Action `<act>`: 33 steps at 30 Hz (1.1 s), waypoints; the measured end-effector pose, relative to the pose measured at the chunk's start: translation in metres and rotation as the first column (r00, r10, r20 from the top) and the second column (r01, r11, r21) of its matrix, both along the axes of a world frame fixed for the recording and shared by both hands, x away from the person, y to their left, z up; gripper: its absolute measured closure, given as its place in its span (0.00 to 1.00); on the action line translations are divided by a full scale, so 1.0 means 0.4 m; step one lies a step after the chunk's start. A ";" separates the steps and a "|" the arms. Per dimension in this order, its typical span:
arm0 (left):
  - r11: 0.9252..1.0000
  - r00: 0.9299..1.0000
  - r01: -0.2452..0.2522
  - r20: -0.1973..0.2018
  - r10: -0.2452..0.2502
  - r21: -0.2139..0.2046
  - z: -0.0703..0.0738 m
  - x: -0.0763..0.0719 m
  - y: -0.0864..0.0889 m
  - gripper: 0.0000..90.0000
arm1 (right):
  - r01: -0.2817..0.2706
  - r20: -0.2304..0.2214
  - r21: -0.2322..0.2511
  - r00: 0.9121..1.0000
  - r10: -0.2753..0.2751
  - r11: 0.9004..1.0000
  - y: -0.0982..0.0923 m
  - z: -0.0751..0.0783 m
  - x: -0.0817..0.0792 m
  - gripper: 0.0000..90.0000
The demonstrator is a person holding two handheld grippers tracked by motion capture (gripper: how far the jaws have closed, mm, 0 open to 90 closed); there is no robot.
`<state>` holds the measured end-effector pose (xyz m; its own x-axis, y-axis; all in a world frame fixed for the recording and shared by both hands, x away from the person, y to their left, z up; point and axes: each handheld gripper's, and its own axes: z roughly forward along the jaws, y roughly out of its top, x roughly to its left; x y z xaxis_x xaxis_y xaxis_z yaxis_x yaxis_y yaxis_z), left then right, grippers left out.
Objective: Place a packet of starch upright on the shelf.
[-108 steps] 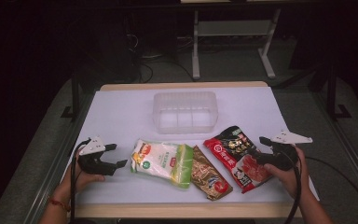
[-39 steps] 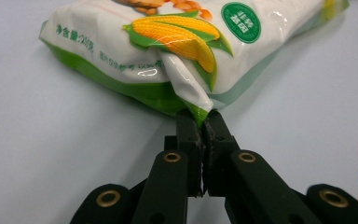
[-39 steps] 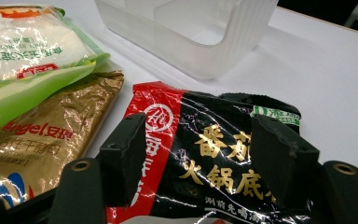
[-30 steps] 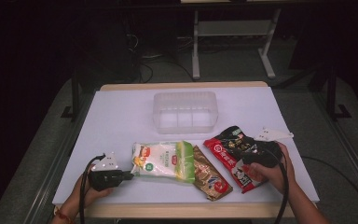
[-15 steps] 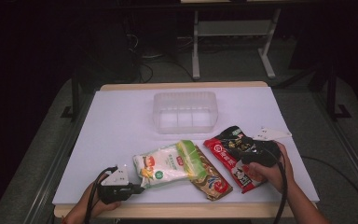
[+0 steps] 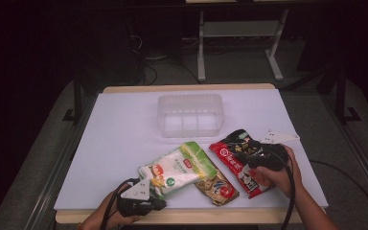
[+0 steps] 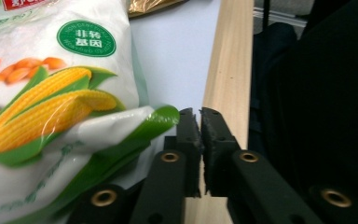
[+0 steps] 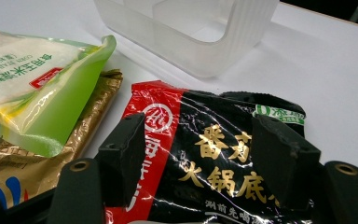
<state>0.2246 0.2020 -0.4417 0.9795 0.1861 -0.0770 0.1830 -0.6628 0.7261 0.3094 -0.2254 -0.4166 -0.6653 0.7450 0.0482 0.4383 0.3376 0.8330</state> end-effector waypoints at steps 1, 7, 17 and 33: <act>1.000 1.000 0.002 0.004 -0.002 -0.003 0.004 -0.001 0.004 0.94 | 0.000 0.000 0.000 1.000 0.000 1.000 0.000 0.000 0.000 0.39; 0.993 0.999 -0.030 0.011 0.032 -0.116 0.060 0.013 0.056 0.85 | 0.005 0.004 0.003 1.000 -0.005 1.000 -0.004 0.001 -0.003 0.39; 0.981 0.984 -0.174 0.029 0.177 -0.086 0.071 0.184 0.058 0.44 | 0.034 -0.005 -0.003 0.999 -0.034 0.999 -0.026 -0.002 -0.023 0.38; 0.981 0.965 -0.189 -0.189 0.180 -0.032 0.004 0.371 -0.038 0.31 | 0.025 -0.023 -0.024 0.999 -0.026 0.999 -0.026 -0.013 -0.030 0.38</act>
<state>0.3732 0.1869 -0.4401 0.8964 0.3538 -0.2671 0.4329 -0.5688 0.6994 0.2974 -0.2357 -0.4217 -0.6449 0.7630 0.0451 0.4660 0.3457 0.8144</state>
